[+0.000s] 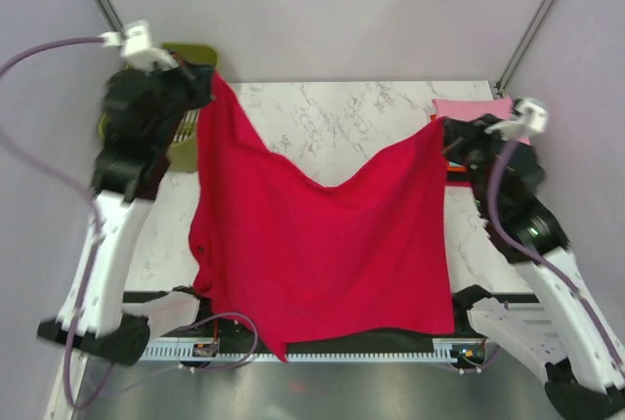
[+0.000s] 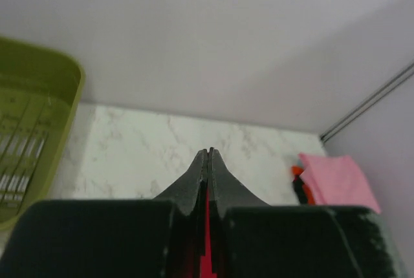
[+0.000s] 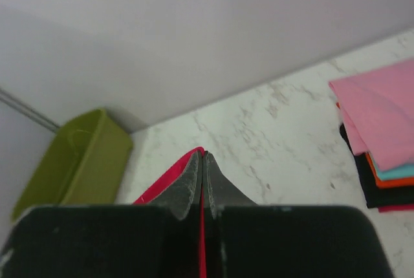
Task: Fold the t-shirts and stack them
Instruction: Flatten the tshirt out
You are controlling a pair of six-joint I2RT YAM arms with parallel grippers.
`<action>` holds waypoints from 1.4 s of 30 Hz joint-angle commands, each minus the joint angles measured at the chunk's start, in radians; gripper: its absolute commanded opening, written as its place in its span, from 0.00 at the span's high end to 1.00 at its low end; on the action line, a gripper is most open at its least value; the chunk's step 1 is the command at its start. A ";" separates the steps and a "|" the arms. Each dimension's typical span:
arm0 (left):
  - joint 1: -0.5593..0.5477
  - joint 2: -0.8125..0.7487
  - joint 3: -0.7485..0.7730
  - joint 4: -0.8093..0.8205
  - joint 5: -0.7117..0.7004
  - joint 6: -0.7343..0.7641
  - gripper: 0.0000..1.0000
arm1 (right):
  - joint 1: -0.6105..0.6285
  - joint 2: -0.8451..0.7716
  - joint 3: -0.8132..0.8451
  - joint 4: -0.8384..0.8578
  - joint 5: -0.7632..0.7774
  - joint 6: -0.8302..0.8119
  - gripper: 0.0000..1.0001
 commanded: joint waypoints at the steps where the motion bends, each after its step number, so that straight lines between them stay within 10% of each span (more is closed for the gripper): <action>1: 0.003 0.178 -0.166 0.177 -0.050 0.018 0.98 | -0.003 0.129 -0.156 0.142 0.142 0.059 1.00; 8: 0.009 0.722 0.019 0.298 -0.196 0.090 0.98 | -0.070 0.555 -0.202 0.405 0.232 0.099 1.00; 16: 0.077 1.326 0.767 0.274 -0.192 0.110 0.95 | -0.218 1.157 0.289 0.427 0.029 0.119 0.95; 17: 0.091 1.398 0.821 0.280 -0.158 0.102 0.51 | -0.224 1.251 0.417 0.402 0.002 0.115 0.54; 19: 0.095 1.417 0.860 0.310 -0.151 0.092 0.01 | -0.228 1.310 0.501 0.356 0.017 0.116 0.14; 31: 0.095 0.871 0.151 0.367 -0.049 -0.020 0.00 | -0.227 0.942 0.103 0.356 -0.083 0.095 0.21; 39: 0.126 0.402 -0.497 0.614 0.050 -0.311 0.00 | -0.227 0.691 -0.195 0.286 -0.140 0.127 0.02; 42: 0.144 0.334 -0.561 0.541 0.187 -0.430 0.14 | -0.228 0.640 -0.282 0.266 -0.112 0.127 0.02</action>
